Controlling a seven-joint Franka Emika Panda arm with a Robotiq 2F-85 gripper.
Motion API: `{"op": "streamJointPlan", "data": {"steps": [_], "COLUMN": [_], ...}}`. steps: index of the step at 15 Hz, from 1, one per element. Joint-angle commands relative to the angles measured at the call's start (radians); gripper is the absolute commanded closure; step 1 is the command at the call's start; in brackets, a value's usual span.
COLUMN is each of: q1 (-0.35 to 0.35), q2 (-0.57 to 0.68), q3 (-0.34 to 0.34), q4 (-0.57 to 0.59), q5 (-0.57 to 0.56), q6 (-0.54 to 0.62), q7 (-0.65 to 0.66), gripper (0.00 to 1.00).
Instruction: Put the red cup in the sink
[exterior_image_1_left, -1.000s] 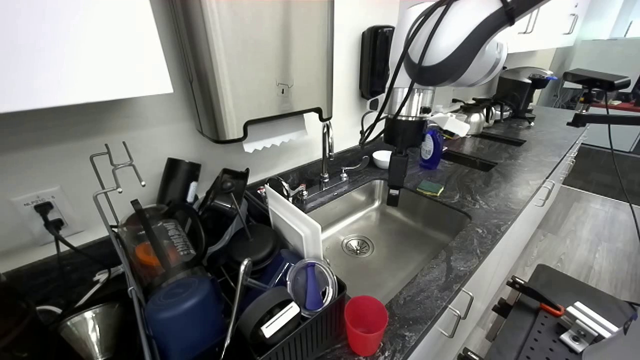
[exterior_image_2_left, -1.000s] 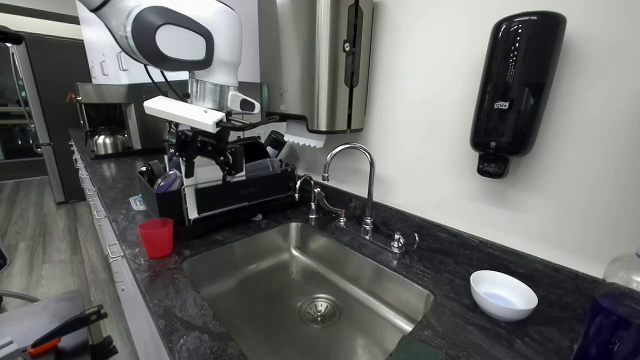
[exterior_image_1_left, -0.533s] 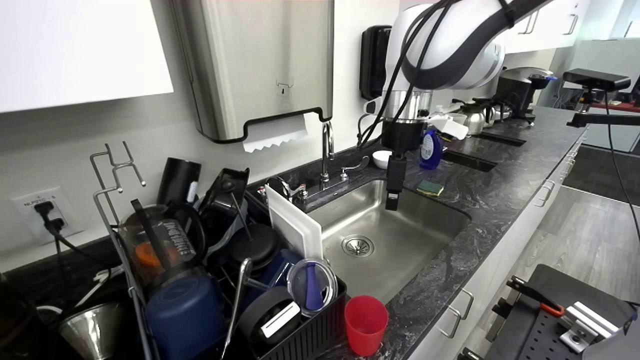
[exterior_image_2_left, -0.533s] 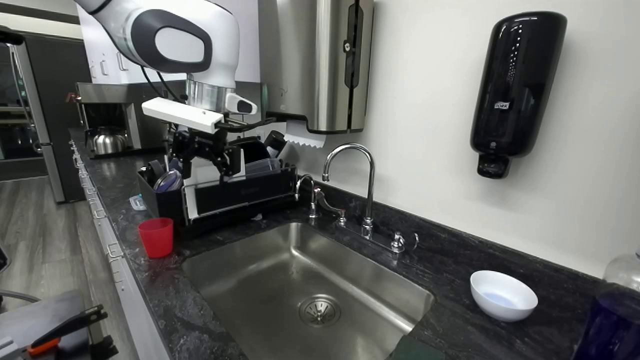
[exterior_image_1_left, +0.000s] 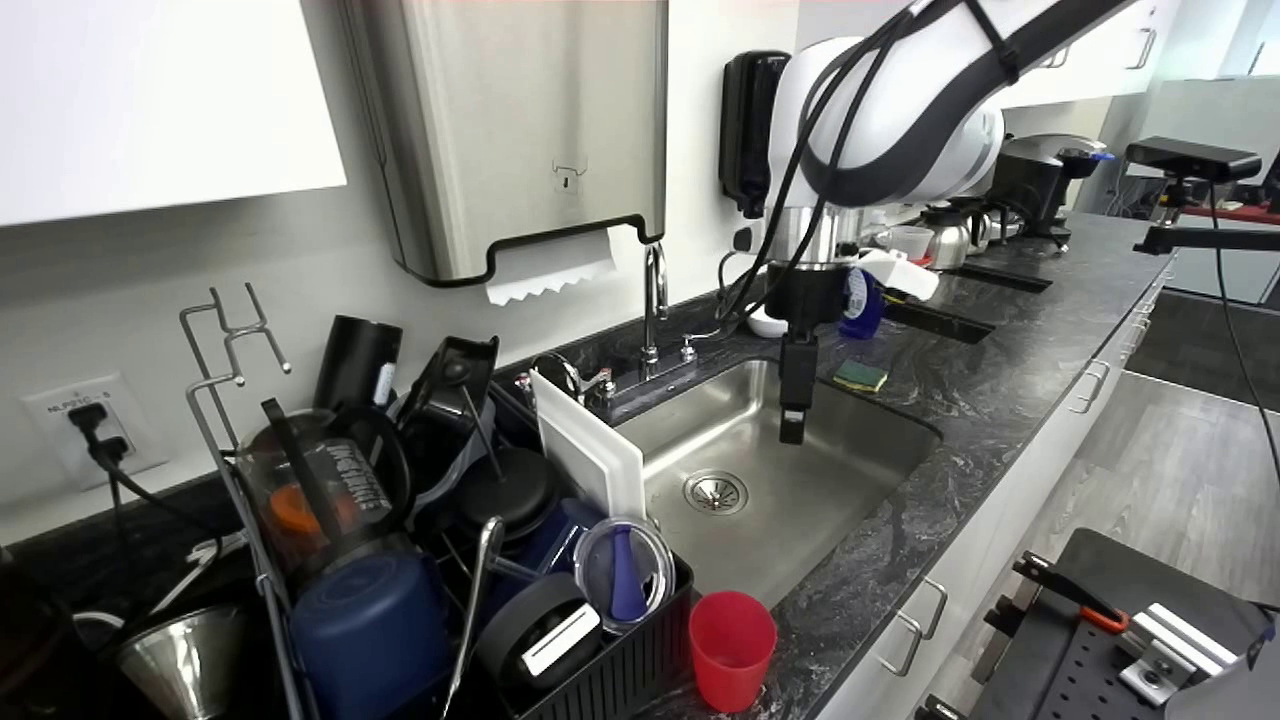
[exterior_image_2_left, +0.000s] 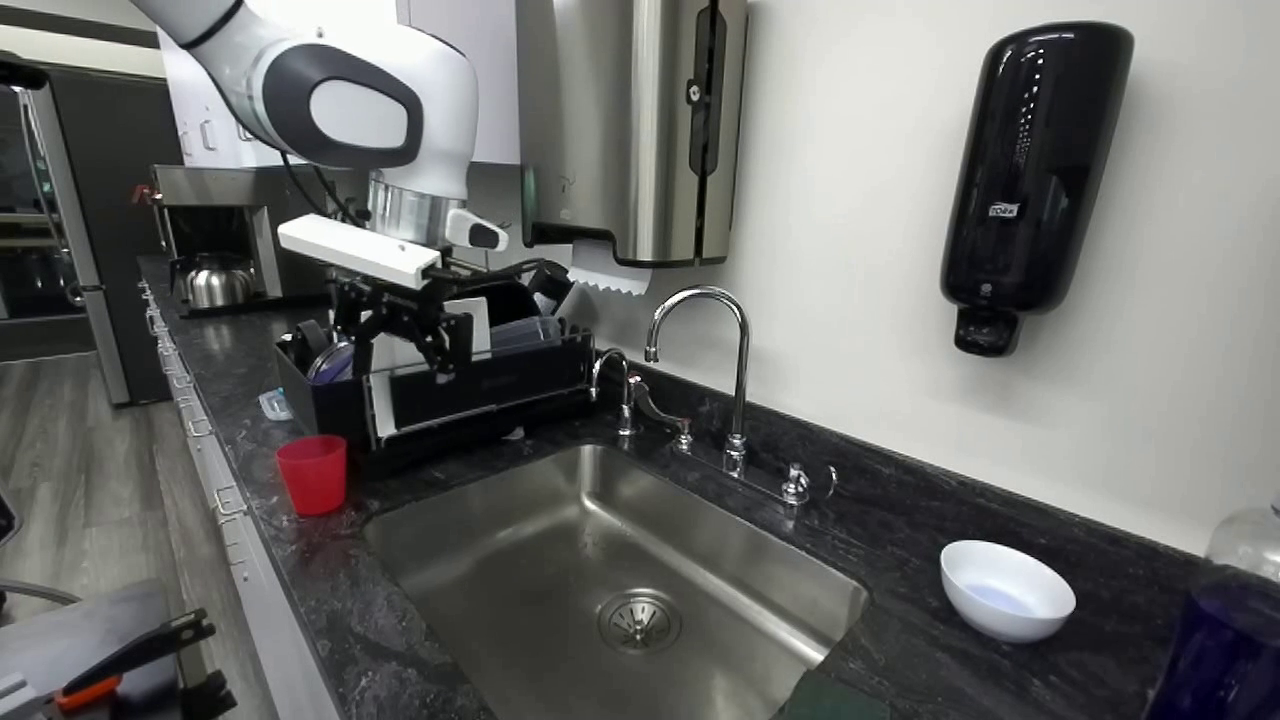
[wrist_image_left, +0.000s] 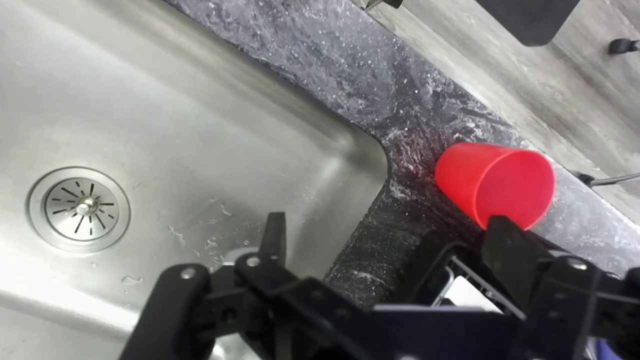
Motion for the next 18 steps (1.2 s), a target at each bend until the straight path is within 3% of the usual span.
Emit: {"op": "streamJointPlan", "data": {"steps": [1, 11, 18], "q1": [0.006, 0.026, 0.044], "q2": [0.053, 0.161, 0.244], "q3": [0.017, 0.104, 0.185], "q4": [-0.023, -0.041, -0.029], "q5": [0.037, 0.155, 0.164], "q6": [0.046, 0.174, 0.224], "q7": [-0.022, -0.035, -0.030], "gripper": [0.00, 0.00, 0.00]}}
